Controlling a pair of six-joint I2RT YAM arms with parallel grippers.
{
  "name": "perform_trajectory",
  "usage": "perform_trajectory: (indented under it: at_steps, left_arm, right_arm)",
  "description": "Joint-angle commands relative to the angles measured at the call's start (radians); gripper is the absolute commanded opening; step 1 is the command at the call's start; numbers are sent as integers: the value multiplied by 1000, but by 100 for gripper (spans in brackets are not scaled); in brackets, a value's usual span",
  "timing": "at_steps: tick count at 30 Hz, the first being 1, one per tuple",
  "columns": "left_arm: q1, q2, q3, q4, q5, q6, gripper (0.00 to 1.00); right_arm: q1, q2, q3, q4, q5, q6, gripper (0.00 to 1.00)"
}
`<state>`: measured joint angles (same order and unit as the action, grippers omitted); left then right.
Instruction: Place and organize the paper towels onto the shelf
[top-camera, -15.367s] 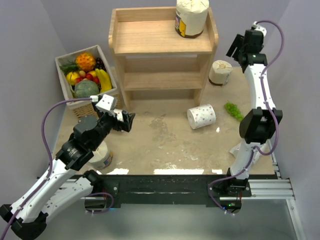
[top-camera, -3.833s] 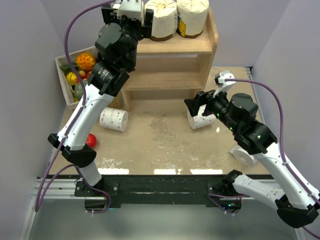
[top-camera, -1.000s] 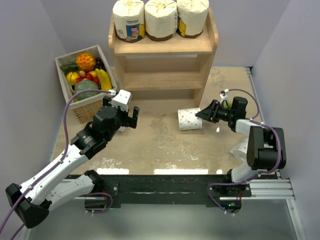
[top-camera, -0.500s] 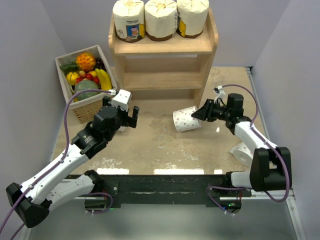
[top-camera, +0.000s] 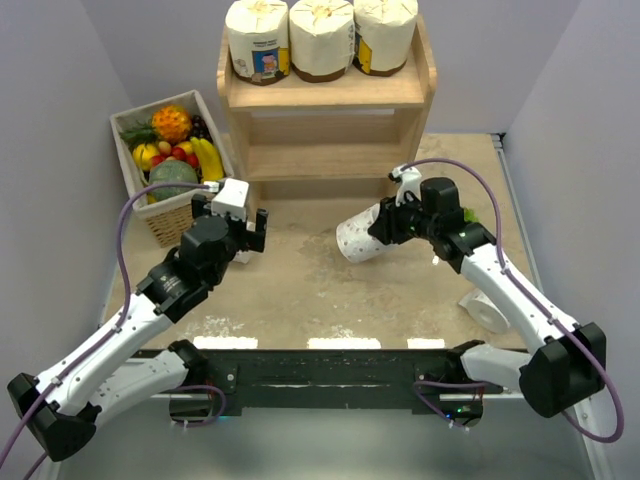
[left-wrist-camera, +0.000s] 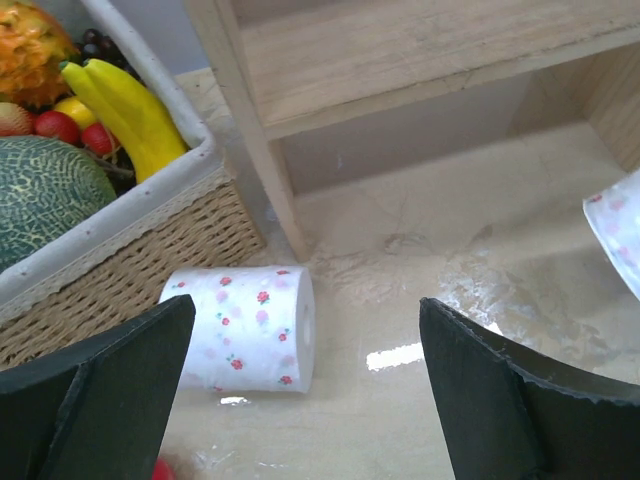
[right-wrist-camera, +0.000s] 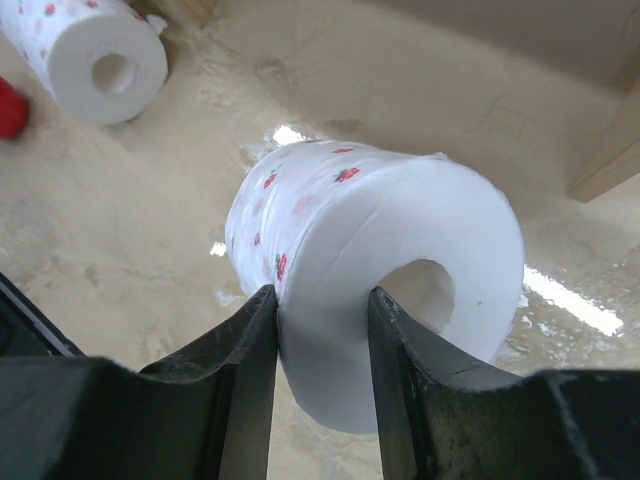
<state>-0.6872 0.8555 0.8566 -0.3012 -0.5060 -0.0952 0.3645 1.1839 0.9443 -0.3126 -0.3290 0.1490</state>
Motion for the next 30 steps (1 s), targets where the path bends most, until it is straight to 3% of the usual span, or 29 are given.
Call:
perform_trajectory:
  at_steps: [1, 13, 22, 30]
  left_arm:
    - [5, -36, -10, 42, -97, -29, 100]
    - [5, -111, -36, 68, -206, -34, 100]
    - [3, -102, -31, 66, -204, -37, 100]
    - [5, -110, -33, 65, -206, -37, 100]
  right_arm:
    - [101, -13, 100, -52, 157, -127, 30]
    - [266, 5, 307, -147, 361, -368, 29]
    - [283, 49, 481, -168, 485, -569, 28]
    - [284, 79, 491, -74, 539, -758, 29]
